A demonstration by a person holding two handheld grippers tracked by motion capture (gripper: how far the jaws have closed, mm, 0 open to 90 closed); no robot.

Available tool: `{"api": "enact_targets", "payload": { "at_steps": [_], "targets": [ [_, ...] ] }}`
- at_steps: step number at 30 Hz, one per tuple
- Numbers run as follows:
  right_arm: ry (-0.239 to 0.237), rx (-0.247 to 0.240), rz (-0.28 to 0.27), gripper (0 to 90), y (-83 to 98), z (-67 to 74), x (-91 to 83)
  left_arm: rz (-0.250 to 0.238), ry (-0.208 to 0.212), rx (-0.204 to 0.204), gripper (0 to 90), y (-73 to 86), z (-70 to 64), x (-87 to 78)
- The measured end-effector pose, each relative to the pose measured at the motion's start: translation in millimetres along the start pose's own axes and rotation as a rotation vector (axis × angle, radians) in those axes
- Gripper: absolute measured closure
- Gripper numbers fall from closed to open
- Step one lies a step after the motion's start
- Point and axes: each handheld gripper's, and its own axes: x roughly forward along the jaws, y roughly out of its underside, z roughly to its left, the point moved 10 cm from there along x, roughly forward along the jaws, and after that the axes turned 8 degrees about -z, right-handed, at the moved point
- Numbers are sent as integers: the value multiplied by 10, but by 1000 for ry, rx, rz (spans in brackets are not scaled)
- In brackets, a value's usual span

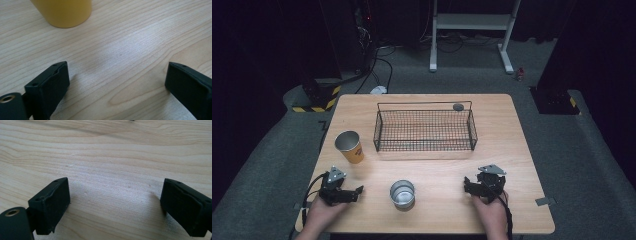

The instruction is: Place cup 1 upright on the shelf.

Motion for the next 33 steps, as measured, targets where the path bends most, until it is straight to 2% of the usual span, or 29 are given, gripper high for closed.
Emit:
{"api": "enact_targets", "payload": {
  "at_steps": [2,7,14,16,21,29,33],
  "targets": [
    [0,0,0,90,0,0,1,-1,-6,-9,111,-2,31,-24],
    [-2,-2,-1,91,-1,0,2,-20,-3,-34,87,-35,66,-54],
    [-5,-2,0,91,-3,2,3,-56,-10,-18,81,-103,82,-118],
    [-5,-2,0,91,-5,3,5,-88,-22,-23,67,-152,92,-148],
    [-6,-4,0,91,-5,3,5,-127,-39,-44,15,-219,122,-197],
    [-2,-6,-1,93,-6,0,7,-192,-18,-56,5,-334,129,-264],
    [-1,-6,-1,93,-6,0,7,-220,-28,-56,3,-415,133,-288]
  ]
}}
